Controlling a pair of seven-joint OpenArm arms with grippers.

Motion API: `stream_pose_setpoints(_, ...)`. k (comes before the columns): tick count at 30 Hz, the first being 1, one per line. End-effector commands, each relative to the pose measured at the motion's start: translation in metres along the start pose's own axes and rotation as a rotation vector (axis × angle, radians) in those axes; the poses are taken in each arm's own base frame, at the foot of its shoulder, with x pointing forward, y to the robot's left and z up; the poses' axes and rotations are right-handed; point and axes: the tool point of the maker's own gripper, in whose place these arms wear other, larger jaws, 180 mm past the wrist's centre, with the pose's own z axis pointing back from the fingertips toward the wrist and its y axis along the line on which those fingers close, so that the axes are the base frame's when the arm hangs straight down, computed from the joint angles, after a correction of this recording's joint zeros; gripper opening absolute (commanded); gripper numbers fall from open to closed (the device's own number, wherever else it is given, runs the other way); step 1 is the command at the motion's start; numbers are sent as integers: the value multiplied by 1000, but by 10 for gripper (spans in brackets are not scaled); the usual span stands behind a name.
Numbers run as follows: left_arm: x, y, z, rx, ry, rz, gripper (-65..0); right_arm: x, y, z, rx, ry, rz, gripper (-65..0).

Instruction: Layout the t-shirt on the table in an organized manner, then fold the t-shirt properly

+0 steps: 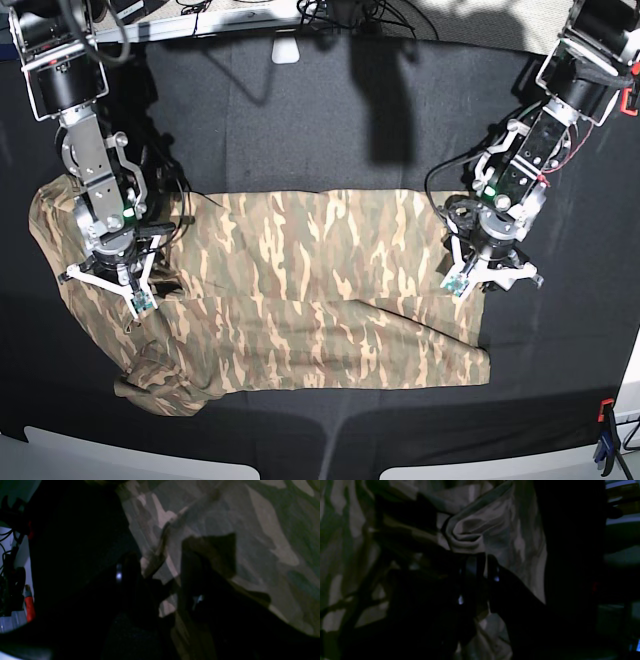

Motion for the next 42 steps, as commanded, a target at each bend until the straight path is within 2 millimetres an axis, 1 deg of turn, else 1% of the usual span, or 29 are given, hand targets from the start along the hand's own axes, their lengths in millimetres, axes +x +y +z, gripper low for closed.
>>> stream_pose_setpoints(1, 13, 15, -1, 37, -33, 0, -388, 13, -13, 2, -25, -27, -3, -581)
stream_pose_setpoints(3, 13, 15, -1, 37, -33, 0, -388, 13, -7, 2, -7, -16, 0, -578)
stream_pose_setpoints(5, 13, 15, -1, 37, -33, 0, -388, 14, -5, 2, -4, -19, -2, -581)
stream_pose_setpoints(6, 13, 15, -1, 37, -33, 0, -388, 14, -5, 2, -4, -19, -2, -602)
stream_pose_setpoints(7, 13, 15, -1, 37, -33, 0, -388, 14, -6, 2, -5, -20, -1, -647)
stream_pose_setpoints(8, 13, 15, -1, 36, -32, 0, -388, 14, -6, 2, -9, -20, 3, -650)
stream_pose_setpoints(15, 13, 15, -1, 37, -33, 0, -388, 17, -24, 3, -99, -22, 113, -650)
stream_pose_setpoints(19, 13, 15, -1, 37, -33, 0, -388, 24, -30, 2, -92, -29, 165, -650)
stream_pose_setpoints(23, 13, 15, -1, 37, -32, 0, -388, 44, -48, 3, -119, -58, 163, -650)
stream_pose_setpoints(28, 13, 15, -1, 36, -31, 0, -388, 68, -83, 7, -171, -75, 150, -650)
stream_pose_setpoints(31, 13, 15, -1, 36, -31, 0, -388, 68, -98, 8, -160, -61, 140, -650)
stream_pose_setpoints(37, 13, 15, -1, 36, -32, 0, -388, 53, -132, 10, -184, -49, 175, -650)
stream_pose_setpoints(40, 13, 15, -1, 36, -32, 0, -388, 54, -146, 10, -205, -73, 186, -650)
stream_pose_setpoints(42, 13, 15, -1, 36, -32, 0, -388, 57, -151, 8, -210, -78, 176, -650)
